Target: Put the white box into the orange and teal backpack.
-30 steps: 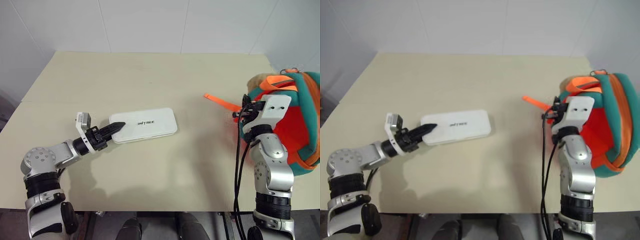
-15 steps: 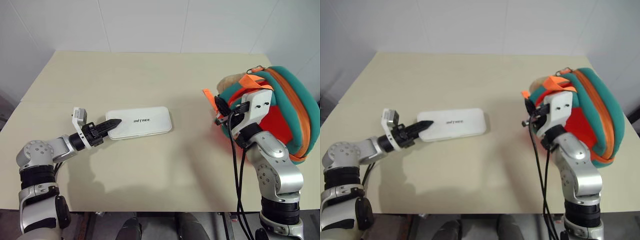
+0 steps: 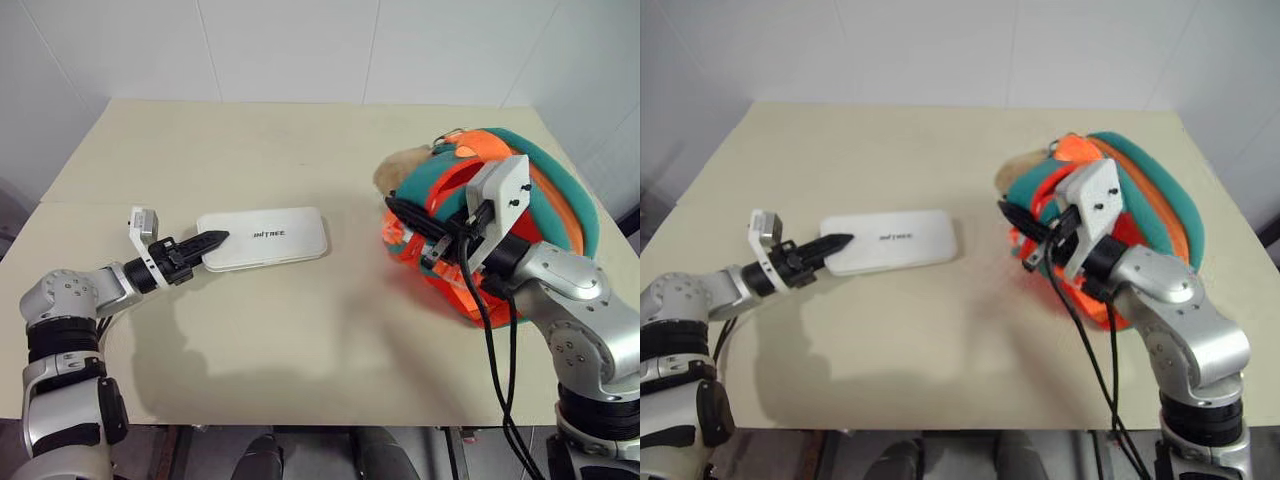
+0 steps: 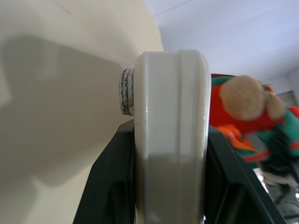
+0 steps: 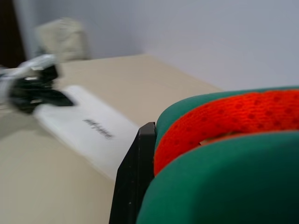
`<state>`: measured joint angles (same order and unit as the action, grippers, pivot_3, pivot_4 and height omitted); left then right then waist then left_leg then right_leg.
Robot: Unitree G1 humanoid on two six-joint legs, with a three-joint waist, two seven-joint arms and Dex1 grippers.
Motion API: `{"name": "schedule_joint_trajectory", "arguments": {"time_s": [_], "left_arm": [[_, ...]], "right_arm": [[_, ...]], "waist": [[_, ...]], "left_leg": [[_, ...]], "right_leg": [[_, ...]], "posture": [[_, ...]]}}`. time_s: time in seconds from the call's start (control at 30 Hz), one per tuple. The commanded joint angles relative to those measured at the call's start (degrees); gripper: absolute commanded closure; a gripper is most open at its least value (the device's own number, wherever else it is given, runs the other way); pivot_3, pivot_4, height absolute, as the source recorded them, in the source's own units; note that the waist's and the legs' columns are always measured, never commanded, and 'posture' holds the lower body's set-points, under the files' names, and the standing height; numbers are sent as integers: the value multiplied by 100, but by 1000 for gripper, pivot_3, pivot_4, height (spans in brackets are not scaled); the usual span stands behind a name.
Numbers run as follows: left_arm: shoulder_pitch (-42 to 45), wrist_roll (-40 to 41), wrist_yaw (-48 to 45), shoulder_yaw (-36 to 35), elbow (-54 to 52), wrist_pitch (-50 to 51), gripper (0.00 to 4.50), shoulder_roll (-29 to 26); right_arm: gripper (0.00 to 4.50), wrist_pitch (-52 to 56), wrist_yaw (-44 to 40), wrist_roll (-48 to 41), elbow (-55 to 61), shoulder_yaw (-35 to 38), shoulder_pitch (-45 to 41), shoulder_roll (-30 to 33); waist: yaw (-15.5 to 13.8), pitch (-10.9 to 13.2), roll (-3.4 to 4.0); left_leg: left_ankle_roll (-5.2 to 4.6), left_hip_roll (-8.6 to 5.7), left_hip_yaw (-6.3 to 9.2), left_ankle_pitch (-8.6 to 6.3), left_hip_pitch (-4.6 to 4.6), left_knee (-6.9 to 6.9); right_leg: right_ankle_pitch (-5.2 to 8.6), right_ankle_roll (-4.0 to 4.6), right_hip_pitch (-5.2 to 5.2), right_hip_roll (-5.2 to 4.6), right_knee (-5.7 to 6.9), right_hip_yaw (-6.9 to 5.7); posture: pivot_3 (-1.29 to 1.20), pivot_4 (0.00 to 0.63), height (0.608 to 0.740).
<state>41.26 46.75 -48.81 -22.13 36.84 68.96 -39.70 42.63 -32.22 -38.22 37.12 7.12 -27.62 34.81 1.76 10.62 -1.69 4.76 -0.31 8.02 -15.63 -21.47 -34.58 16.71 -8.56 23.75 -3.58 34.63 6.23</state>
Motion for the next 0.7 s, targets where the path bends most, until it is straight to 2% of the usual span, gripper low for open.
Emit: {"name": "schedule_joint_trajectory", "arguments": {"time_s": [0.03,0.23,0.33,0.7], "left_arm": [[255,-95,-372,17,111,-151,3174,-242],[505,-308,-783,119,463,-242,3174,-505],[597,-299,-1029,81,534,-246,3174,-645],[511,-49,-1346,-311,8,126,3174,-1055]], "right_arm": [[4026,-71,-518,-552,412,126,-266,289],[4026,-150,-1403,-1297,368,175,-429,747],[4026,-208,-2118,-1606,302,170,-492,1054],[4026,-711,-4102,-1556,-312,103,-328,1731]], "waist": [[-10,0,0],[-9,0,0],[-9,1,1],[-11,3,-1]], "left_leg": [[-1,0,0,-1,-3,0],[-4,0,0,-2,-8,-1],[-4,0,-1,-3,-9,-1],[-10,0,-1,-6,-10,-9]], "right_leg": [[0,0,1,-1,-2,-1],[0,0,1,-2,-9,-6],[0,-1,1,-2,-9,-6],[1,-1,0,-2,-3,-12]], "posture": [[0,150,740],[0,150,740],[0,150,740],[0,150,740]]}}
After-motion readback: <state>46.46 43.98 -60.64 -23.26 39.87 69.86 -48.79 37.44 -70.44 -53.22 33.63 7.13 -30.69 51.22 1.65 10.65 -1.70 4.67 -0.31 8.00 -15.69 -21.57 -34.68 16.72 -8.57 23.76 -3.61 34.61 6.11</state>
